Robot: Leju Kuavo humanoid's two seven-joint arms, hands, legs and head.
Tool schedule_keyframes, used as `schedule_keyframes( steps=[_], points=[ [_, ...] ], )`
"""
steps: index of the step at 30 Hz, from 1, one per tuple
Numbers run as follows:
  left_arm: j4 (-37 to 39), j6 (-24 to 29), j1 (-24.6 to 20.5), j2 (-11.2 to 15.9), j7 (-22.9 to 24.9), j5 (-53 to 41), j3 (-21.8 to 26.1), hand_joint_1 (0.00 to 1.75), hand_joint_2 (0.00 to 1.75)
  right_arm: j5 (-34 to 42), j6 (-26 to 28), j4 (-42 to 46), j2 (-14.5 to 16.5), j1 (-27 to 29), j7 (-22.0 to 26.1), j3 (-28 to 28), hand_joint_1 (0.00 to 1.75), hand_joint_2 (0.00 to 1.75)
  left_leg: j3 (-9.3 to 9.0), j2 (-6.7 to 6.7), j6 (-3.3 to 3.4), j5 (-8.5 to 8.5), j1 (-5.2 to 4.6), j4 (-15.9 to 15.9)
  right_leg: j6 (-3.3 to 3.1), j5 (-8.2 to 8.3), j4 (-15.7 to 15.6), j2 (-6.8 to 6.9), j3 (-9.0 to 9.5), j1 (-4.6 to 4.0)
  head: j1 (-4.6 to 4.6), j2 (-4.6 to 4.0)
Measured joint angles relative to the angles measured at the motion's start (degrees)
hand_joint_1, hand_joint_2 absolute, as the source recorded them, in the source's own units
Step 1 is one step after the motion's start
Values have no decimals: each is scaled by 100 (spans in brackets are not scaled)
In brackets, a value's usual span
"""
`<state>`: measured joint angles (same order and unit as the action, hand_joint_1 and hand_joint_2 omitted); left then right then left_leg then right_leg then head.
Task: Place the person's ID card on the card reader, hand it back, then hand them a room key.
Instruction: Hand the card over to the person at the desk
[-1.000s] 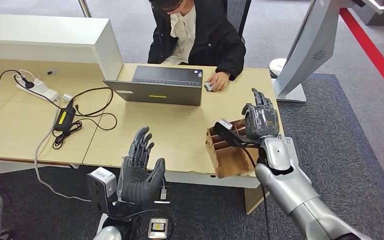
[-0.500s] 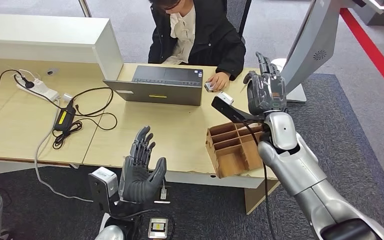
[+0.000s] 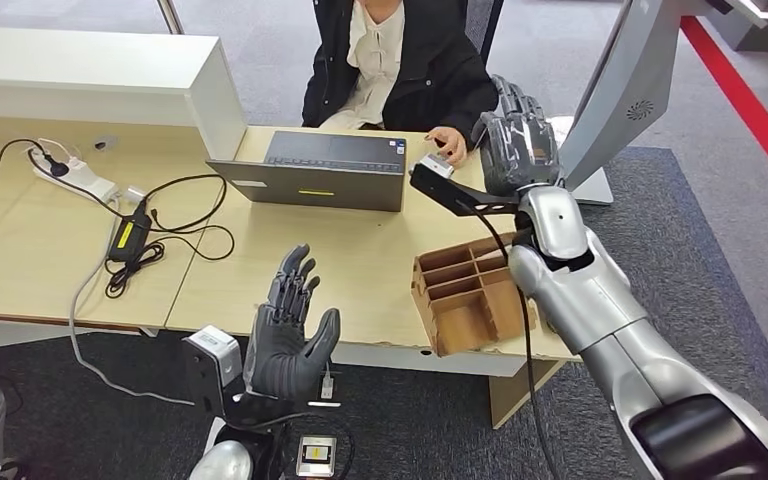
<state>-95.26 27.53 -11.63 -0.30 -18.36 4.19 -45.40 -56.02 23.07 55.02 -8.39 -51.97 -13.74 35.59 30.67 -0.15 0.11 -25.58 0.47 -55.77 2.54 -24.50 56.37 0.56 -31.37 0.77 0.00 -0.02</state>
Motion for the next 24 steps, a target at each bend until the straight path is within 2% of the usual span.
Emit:
schedule_keyframes(
  steps=[10, 24],
  points=[
    [101, -143, -85, -12, 2, 75, -39, 0, 175, 207, -108, -1309, 427, -621, -95, 176, 175, 175, 1, 0, 0, 0, 0, 0, 0, 0, -1, 0, -2, 0, 1, 1],
    [319, -360, -150, -39, 7, 207, -97, 0, 175, 317, -161, -2336, 542, -794, -361, 318, 175, 175, 0, 0, 0, 0, 0, -1, 0, 0, -2, 0, -4, 0, 0, 0]
  ],
)
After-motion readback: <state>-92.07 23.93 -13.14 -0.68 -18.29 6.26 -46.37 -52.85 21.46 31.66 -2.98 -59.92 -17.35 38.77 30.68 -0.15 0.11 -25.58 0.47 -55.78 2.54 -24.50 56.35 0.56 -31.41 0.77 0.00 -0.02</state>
